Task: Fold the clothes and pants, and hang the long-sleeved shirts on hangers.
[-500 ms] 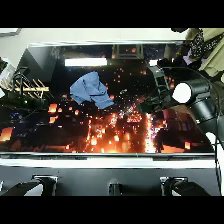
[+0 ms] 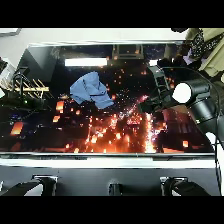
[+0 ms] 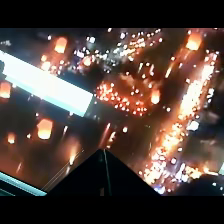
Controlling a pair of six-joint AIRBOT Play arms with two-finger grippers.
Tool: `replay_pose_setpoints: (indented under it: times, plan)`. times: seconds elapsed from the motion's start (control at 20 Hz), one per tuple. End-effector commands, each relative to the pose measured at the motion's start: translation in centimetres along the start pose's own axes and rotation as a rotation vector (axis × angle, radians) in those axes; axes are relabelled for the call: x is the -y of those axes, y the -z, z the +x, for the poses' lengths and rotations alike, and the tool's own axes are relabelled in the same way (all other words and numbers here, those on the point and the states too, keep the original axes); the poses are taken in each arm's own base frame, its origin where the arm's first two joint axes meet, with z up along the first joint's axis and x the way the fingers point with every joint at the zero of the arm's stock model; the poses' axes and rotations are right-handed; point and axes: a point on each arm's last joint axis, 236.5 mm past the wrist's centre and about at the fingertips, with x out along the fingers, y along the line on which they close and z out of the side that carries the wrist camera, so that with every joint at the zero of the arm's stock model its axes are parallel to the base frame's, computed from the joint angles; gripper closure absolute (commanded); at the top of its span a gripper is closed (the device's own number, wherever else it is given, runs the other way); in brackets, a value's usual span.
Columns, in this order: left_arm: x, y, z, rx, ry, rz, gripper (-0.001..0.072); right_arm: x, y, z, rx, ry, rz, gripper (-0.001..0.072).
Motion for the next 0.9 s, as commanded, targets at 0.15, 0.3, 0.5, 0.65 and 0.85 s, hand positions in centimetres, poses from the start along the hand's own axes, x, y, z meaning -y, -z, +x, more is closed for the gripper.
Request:
replay_pose_setpoints:
  times: [0.15,0.3,0.5,0.65,0.85]
  plan:
    - [0.01,0.0,-0.01,0.001,0.0,0.001,0.069,-0.05,-0.02,-0.04,0.001,0.0,-0.001,0.0675]
    - [0.01,0.0,-0.01,0.001,0.0,0.001,0.069,-0.05,-0.02,-0.04,0.001,0.0,-0.001,0.0675]
    - [0.01,0.0,-0.01,0.001,0.0,0.001,0.069,-0.05,-0.02,-0.04,0.001,0.0,-0.001,0.0675]
    - [-0.01,-0.02,0.0,0.001,-0.001,0.001,0.069,-0.05,-0.02,-0.04,0.001,0.0,-0.001,0.0675]
    - [-0.03,-0.37,0.0,0.016,-0.002,0.0,0.069,-0.05,-0.02,-0.04,0.001,0.0,-0.001,0.0675]
